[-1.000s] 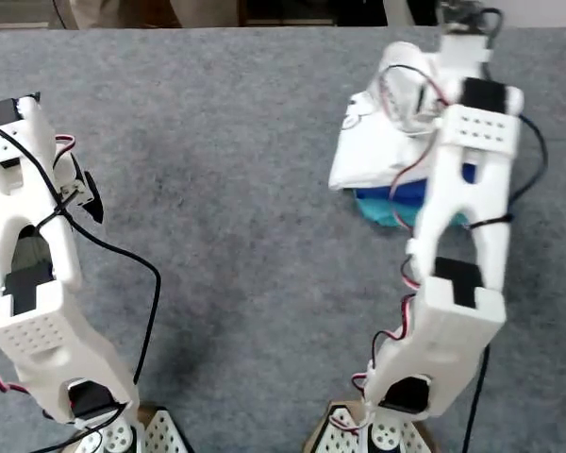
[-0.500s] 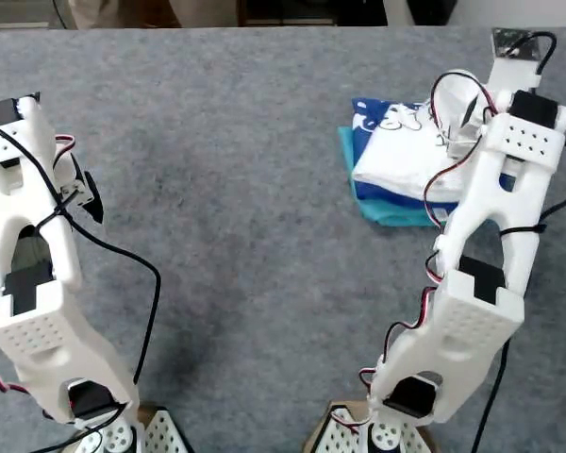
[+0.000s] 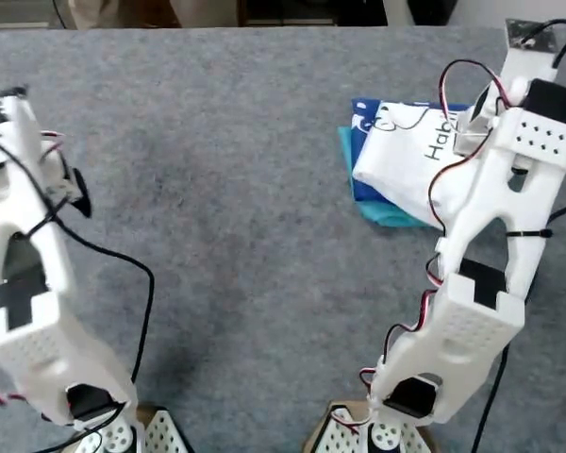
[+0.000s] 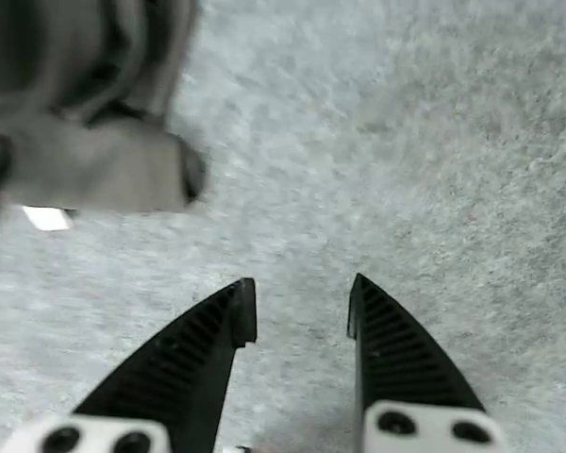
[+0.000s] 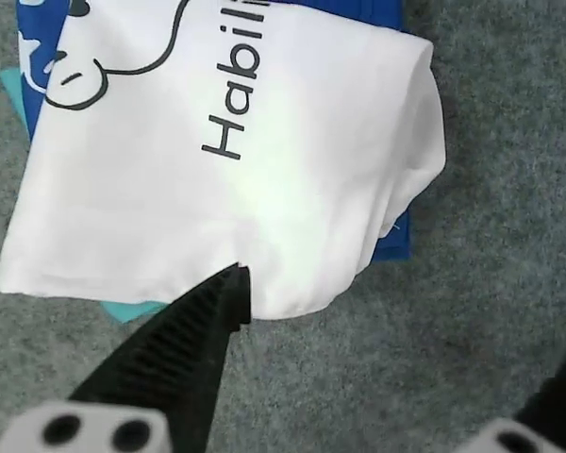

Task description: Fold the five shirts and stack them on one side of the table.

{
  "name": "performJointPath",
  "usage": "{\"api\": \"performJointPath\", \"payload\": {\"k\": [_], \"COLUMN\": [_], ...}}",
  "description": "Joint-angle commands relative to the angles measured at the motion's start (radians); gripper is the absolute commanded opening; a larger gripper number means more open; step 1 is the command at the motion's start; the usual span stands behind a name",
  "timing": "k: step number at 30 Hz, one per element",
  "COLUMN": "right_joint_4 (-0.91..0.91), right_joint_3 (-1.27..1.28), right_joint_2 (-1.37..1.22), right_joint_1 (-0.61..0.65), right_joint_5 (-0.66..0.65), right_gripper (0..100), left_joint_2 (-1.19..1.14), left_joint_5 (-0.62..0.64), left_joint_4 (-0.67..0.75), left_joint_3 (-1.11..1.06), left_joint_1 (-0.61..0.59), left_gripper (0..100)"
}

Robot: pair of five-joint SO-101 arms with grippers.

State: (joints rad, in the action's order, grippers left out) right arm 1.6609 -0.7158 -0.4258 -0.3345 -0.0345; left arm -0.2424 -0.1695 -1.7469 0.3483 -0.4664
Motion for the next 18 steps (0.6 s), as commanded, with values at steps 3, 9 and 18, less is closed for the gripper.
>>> {"api": "performJointPath", "payload": {"k": [3, 9, 18], "right_joint_4": [0.055, 0.057, 0.074], "right_joint_3": [-0.104, -0.108, -0.113], "right_joint_2": [0.064, 0.059, 0.064], "right_joint_1": [0.001, 0.024, 0.125], "right_joint_5": [0.017, 0.017, 0.017], "right_gripper": [9.7, 7.2, 7.7], "left_joint_2": [0.168, 0.093, -0.239], "left_joint_5": [-0.129, -0.224, -0.279], "left_joint_4": [-0.006, 0.198, 0.416], "left_joint_3": [0.017, 0.017, 0.063], "left_joint_1": [-0.169, -0.408, -0.482], "left_gripper": [18, 18, 26]}}
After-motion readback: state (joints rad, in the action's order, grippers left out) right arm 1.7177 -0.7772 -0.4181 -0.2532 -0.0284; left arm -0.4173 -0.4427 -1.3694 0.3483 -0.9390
